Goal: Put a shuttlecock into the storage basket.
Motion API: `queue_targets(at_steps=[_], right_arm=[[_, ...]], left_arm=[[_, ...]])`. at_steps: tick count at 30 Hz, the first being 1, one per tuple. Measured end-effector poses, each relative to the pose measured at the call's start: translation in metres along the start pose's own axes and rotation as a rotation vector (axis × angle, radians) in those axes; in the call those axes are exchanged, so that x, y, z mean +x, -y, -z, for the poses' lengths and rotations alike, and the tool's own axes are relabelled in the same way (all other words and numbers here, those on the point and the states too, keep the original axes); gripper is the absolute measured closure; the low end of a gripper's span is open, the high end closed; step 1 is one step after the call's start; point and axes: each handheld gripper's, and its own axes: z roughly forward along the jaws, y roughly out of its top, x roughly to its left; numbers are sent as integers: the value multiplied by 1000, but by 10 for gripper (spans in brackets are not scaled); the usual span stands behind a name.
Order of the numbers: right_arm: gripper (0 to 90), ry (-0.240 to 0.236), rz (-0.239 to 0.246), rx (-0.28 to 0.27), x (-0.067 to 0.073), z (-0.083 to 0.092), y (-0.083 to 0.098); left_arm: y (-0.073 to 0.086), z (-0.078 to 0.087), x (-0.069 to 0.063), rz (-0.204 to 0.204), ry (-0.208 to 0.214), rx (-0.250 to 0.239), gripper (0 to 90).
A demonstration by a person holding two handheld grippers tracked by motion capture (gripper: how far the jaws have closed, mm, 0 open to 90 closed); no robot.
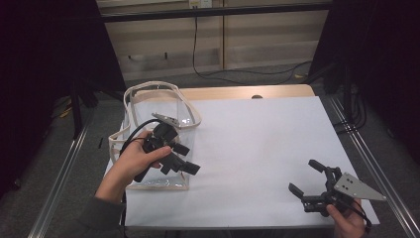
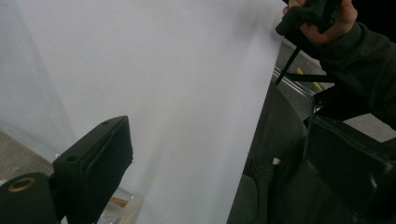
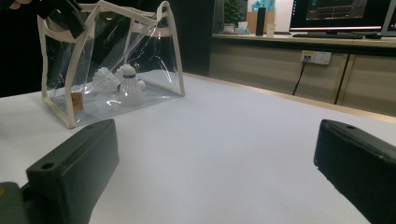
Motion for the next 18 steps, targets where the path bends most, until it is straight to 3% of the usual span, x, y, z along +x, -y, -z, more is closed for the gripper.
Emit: queue_targets(at_steps=[18], right_arm=[[0, 0, -1, 0, 0, 0, 0]], left_arm=[[10, -8, 1, -4, 14, 0, 84]])
